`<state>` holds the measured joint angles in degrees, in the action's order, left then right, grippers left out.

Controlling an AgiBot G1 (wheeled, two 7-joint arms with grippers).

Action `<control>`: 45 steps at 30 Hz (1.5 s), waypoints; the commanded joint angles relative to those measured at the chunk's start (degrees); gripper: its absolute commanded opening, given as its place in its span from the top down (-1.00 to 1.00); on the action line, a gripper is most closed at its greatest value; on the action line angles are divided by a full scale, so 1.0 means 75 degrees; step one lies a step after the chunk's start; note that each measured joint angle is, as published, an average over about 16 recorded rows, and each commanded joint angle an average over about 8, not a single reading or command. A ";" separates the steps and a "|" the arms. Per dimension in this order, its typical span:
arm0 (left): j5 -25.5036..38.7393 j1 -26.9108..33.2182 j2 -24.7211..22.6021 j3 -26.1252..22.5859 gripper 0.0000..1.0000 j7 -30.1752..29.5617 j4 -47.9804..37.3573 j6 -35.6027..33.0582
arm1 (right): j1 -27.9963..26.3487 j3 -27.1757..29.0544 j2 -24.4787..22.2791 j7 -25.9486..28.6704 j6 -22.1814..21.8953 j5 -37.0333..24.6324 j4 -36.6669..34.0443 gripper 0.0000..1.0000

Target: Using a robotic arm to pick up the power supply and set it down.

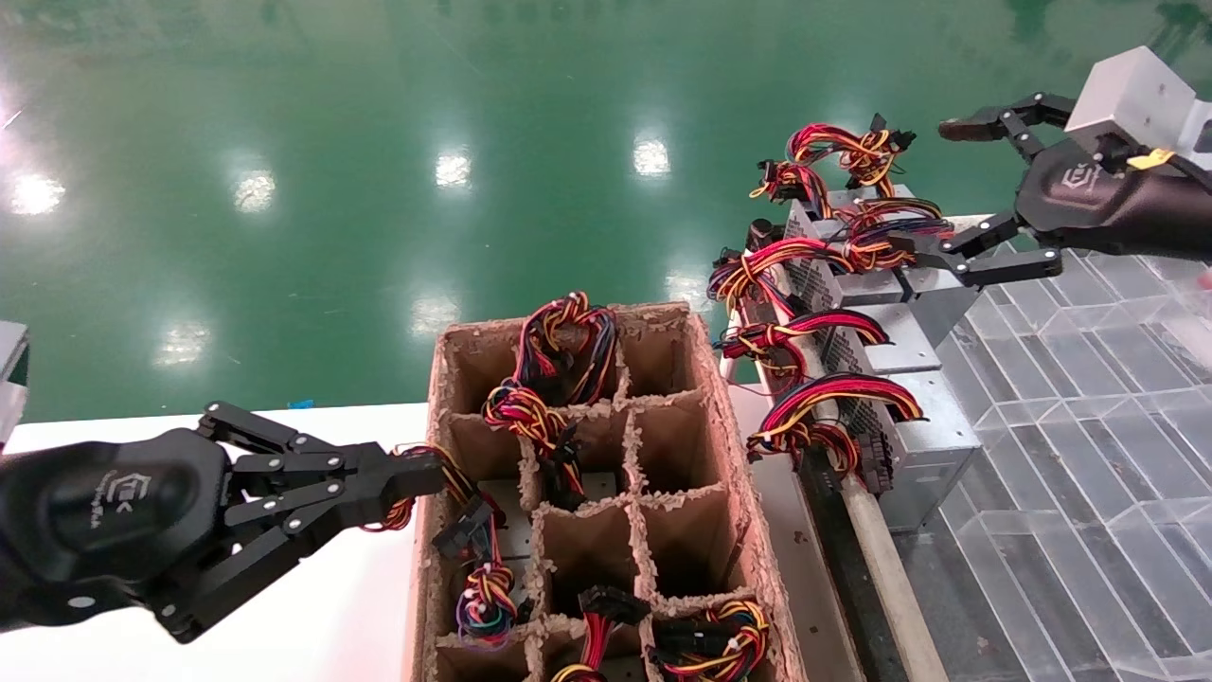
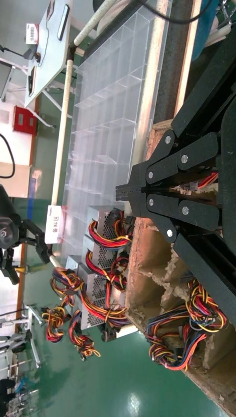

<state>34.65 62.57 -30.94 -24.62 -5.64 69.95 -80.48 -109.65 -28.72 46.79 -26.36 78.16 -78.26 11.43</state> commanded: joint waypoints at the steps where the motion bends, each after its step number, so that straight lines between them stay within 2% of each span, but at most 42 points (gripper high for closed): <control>1: 0.0000 0.0000 0.0000 0.0000 1.00 0.0000 0.0000 0.0000 | 0.0244 0.0066 -0.0050 0.0195 0.0012 0.0185 0.0301 -1.00; 10: 0.0000 0.0000 0.0000 0.0000 0.99 0.0000 0.0000 0.0000 | 0.1335 0.0354 -0.0318 0.1035 0.0187 0.1011 0.1714 -1.00; 18: 0.0000 0.0000 0.0000 0.0000 -0.99 0.0000 0.0000 0.0000 | 0.2297 0.0608 -0.0556 0.1777 0.0342 0.1739 0.2959 -1.00; 45: 0.0000 0.0000 0.0000 0.0000 -1.00 0.0000 0.0000 0.0000 | 0.5563 0.1469 -0.1360 0.4293 0.0868 0.4211 0.7187 -1.00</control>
<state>34.65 62.57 -30.94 -24.62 -5.64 69.95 -80.48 -67.99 -17.72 36.60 5.80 84.66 -46.72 65.26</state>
